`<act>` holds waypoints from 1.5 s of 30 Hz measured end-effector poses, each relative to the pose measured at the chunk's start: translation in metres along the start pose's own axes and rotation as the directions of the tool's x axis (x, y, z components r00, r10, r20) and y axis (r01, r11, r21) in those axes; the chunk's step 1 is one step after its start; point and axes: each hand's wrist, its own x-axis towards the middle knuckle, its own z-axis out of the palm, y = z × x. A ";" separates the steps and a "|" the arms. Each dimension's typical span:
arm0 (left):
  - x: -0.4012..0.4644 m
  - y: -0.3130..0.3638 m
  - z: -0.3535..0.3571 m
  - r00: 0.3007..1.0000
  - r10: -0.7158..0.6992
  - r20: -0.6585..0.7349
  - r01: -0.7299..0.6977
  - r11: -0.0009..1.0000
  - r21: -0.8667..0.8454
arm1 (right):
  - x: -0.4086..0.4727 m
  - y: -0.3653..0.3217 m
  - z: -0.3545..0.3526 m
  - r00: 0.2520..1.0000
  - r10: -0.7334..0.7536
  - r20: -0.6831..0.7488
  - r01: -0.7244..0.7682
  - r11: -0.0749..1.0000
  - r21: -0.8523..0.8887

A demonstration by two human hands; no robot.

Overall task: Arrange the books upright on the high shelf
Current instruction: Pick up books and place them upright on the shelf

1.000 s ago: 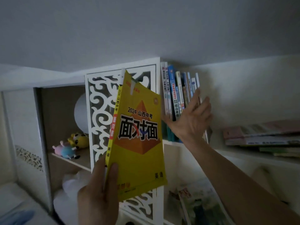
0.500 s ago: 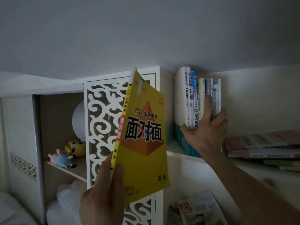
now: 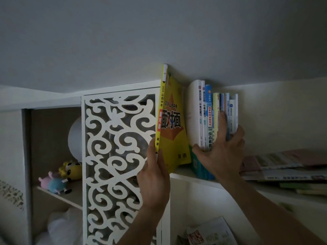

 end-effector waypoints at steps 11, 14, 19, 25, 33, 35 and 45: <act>-0.030 -0.007 0.027 0.999 0.041 -0.020 -0.040 0.999 0.009 | -0.004 -0.003 0.000 0.999 -0.053 0.007 0.053 0.999 0.000; -0.033 -0.007 0.021 0.995 0.006 -0.104 0.000 0.998 0.061 | -0.006 -0.002 0.003 0.999 -0.039 -0.008 0.039 0.999 -0.009; -0.043 -0.004 0.007 0.985 0.035 -0.172 -0.017 0.994 0.105 | -0.007 -0.003 0.006 0.999 -0.023 -0.026 0.023 1.000 -0.020; -0.046 0.003 0.022 0.994 0.053 -0.097 -0.040 0.990 0.133 | -0.007 -0.002 0.004 0.999 -0.025 -0.022 0.025 1.000 -0.018; -0.004 0.002 0.069 0.939 -0.140 0.315 0.147 0.989 0.001 | -0.004 0.000 0.005 0.999 -0.032 -0.037 0.031 0.999 -0.018; 0.014 -0.010 0.072 0.907 -0.110 0.407 0.104 0.994 0.036 | -0.004 0.003 0.005 0.998 -0.037 -0.049 0.036 0.999 -0.003; 0.031 -0.011 0.077 0.936 0.317 0.150 -0.326 0.945 0.036 | -0.010 0.021 0.016 0.994 0.037 0.100 -0.072 0.927 0.368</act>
